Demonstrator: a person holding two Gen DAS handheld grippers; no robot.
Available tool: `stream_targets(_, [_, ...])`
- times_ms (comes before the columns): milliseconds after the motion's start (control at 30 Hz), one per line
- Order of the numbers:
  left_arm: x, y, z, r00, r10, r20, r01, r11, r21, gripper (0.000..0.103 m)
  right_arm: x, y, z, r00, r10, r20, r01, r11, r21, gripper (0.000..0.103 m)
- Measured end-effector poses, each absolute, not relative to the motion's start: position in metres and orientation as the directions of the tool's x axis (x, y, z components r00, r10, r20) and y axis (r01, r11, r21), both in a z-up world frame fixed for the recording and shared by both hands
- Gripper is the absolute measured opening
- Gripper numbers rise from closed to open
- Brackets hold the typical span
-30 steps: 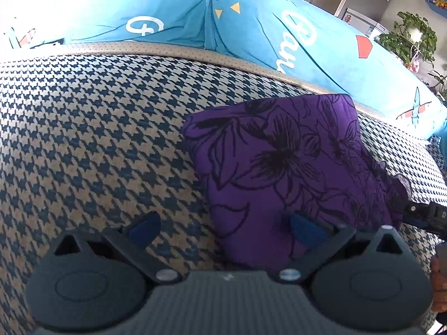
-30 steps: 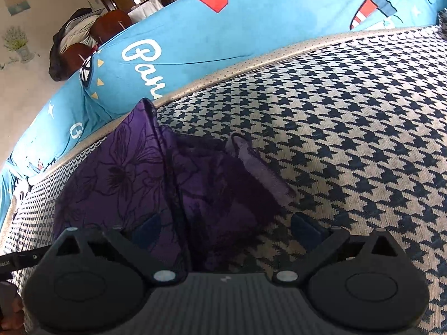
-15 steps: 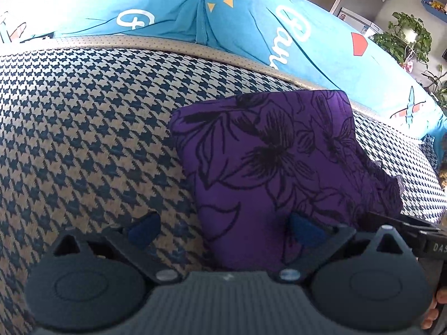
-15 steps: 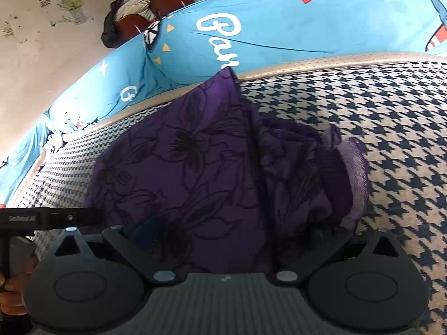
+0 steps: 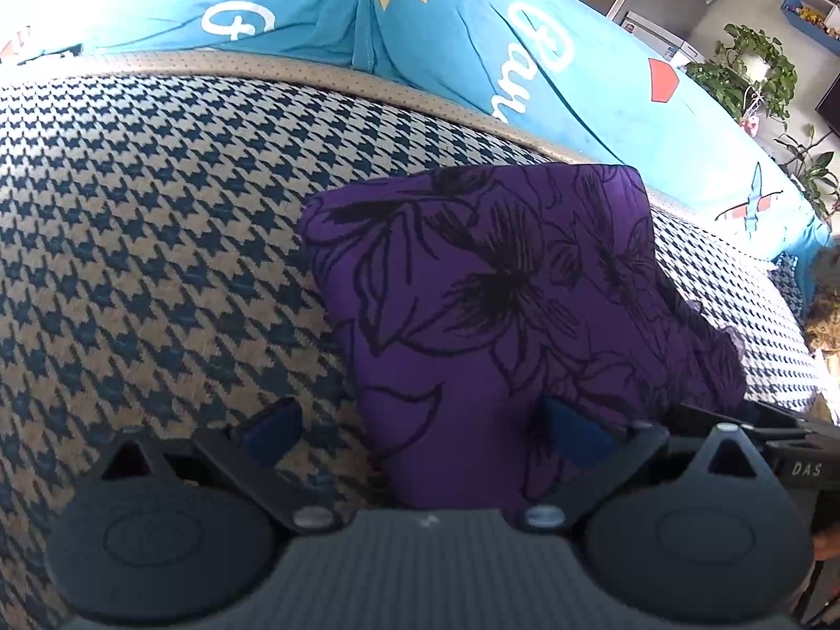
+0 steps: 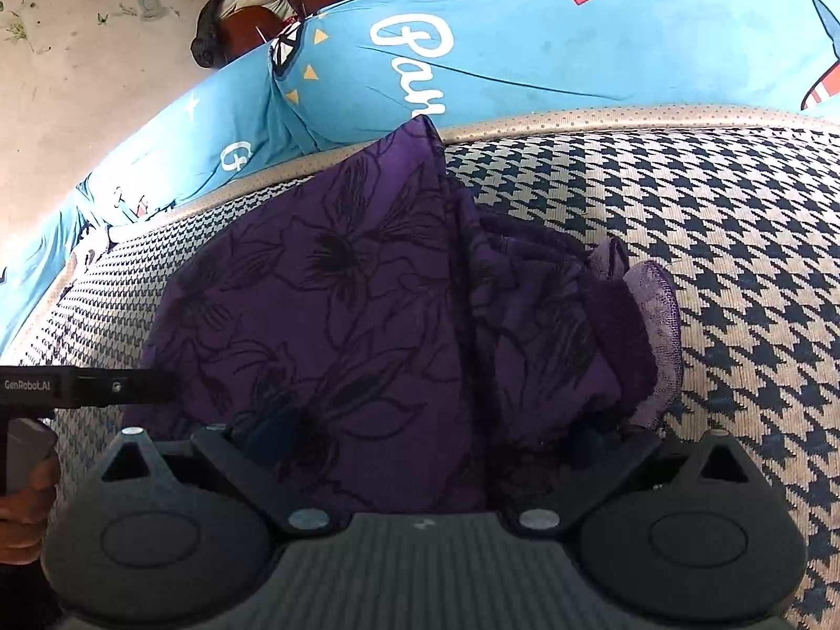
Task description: Fold clothes
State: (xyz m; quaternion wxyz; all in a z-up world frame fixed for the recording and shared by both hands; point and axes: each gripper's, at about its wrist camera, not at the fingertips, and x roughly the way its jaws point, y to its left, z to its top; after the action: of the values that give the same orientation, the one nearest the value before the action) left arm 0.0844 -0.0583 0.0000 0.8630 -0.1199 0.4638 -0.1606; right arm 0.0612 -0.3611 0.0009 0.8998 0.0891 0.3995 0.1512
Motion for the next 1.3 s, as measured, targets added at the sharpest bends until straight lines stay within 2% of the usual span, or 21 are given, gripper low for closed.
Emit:
stream_targets(667, [0.099,-0.088,-0.007,0.534,-0.440,-0.722,0.296,0.897,-0.328,0.103,0.068,-0.341,-0.005,0.657,0.343,-0.671,-0.233,0.939,0.252,0.103])
stream_targets(900, [0.097,-0.093,-0.006,0.541,-0.447,-0.712,0.312,0.893,-0.323,0.103,0.067,-0.336,-0.005,0.663,0.356,-0.658,-0.250,0.934,0.253,0.102])
stream_targets(1067, [0.093,-0.100,-0.005,0.553,-0.432,-0.712,0.344,0.897,-0.277,0.103,0.068,-0.337,-0.004,0.657,0.356,-0.665,-0.260,0.934,0.244,0.102])
stream_targets(1300, [0.096,-0.092,-0.007,0.544,-0.443,-0.713,0.333,0.894,-0.301,0.103,0.068,-0.348,-0.004,0.647,0.356,-0.674,-0.252,0.934,0.252,0.102])
